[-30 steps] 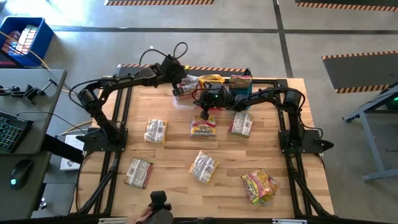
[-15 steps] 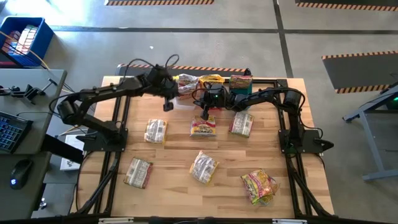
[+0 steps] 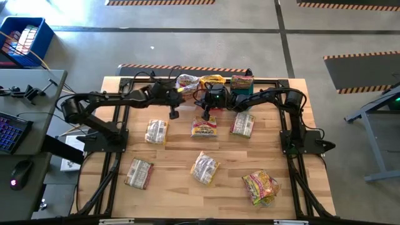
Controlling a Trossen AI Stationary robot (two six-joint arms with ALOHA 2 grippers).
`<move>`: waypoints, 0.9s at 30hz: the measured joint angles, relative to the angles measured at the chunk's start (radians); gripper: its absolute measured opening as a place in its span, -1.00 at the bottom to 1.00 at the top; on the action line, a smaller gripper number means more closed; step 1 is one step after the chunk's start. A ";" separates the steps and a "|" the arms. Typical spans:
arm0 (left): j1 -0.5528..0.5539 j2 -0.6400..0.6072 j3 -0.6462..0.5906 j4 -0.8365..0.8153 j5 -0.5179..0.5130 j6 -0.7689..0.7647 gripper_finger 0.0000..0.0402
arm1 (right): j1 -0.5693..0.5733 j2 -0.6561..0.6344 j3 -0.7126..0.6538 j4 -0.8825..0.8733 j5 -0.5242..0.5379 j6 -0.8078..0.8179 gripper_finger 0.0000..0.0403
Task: Sort Maruchan noodles
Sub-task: Put the blue noodle pack into the transparent bin
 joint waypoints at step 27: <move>0.100 0.018 0.002 -0.051 0.134 0.005 -1.00 | 0.000 0.000 0.000 -0.002 0.000 0.000 -1.00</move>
